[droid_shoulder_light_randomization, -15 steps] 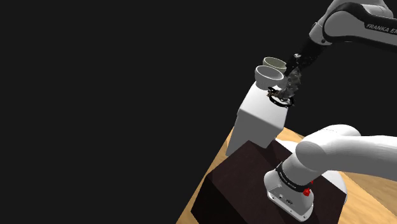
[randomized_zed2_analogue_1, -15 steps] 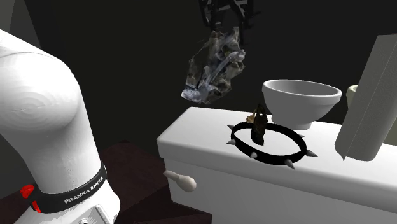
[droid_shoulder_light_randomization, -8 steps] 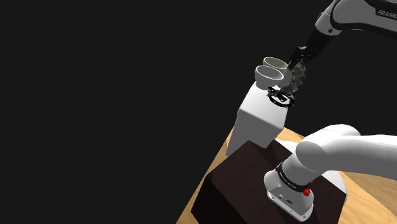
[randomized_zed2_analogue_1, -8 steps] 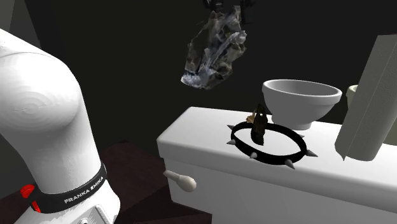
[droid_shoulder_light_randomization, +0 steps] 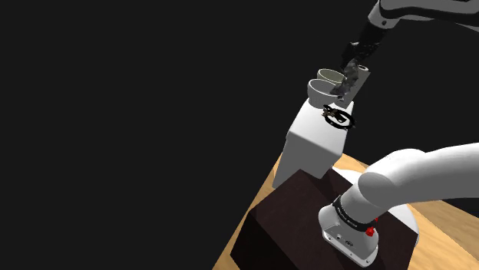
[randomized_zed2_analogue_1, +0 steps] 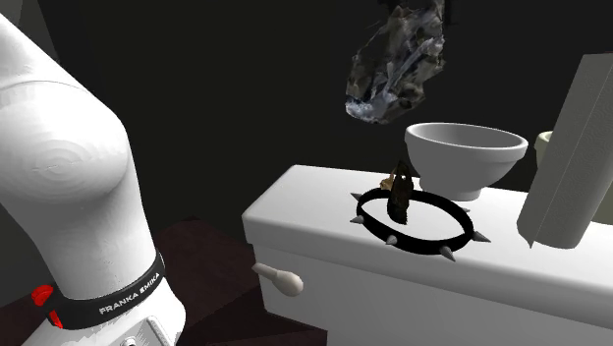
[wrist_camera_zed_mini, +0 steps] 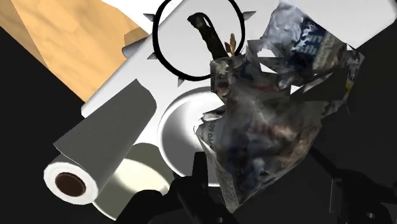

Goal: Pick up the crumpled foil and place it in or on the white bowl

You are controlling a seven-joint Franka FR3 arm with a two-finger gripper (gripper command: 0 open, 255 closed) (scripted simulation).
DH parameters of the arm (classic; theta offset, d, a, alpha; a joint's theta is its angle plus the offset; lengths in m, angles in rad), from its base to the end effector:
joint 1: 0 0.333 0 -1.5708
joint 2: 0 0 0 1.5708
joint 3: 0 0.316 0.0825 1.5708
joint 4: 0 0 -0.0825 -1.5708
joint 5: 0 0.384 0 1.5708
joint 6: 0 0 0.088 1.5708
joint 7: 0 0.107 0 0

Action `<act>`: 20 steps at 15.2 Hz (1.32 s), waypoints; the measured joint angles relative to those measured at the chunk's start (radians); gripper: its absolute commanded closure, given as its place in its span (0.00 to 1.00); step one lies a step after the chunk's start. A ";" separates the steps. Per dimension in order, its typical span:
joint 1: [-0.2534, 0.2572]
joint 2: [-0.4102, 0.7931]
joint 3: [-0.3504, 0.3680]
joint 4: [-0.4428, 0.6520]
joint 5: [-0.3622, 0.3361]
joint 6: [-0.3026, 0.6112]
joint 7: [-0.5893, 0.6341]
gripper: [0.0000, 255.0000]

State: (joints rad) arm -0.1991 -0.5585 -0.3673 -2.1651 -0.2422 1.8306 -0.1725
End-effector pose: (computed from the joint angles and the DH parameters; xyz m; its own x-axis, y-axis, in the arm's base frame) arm 0.3189 -0.2646 0.6098 0.9354 -0.3032 0.1816 -0.3218 -0.9432 0.0826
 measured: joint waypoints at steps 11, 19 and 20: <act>0.047 0.484 -0.149 0.475 0.187 -0.006 -0.167 1.00; 0.045 0.498 -0.153 0.391 0.194 0.091 -0.172 1.00; 0.045 0.494 -0.152 0.372 0.191 0.106 -0.168 1.00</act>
State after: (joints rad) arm -0.1538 -0.0646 -0.5193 -1.7934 -0.0512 1.9370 -0.3409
